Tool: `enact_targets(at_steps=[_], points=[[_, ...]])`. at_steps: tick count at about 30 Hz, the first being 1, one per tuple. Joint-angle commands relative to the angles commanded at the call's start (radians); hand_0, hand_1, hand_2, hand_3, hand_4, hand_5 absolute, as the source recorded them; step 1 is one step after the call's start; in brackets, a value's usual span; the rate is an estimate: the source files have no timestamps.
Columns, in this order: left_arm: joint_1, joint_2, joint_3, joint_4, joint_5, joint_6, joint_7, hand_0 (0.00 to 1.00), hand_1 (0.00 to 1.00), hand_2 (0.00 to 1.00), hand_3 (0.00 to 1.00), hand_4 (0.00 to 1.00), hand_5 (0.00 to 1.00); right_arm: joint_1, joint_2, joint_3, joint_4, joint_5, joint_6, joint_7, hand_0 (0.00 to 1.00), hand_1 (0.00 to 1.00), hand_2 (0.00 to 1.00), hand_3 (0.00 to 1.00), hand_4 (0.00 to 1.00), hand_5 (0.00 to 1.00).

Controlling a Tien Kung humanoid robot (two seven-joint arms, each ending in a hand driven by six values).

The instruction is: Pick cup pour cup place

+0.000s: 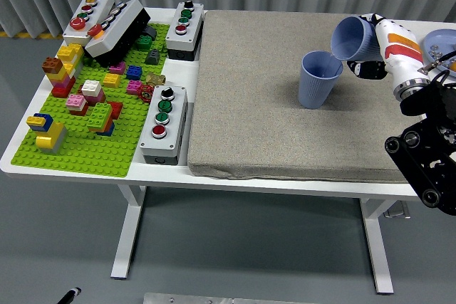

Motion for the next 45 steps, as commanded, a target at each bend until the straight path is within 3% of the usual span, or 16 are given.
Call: enact_targets(at_steps=[45], points=[[0.0,0.004,-0.008,0.0,0.006,0.001,0.002,0.836,0.818,0.878,0.81,0.639,0.998,0.039,-0.055,-0.125,-0.039,-0.062,-0.086,-0.016,0.828,0.637,0.509,0.609,0.681,0.06]])
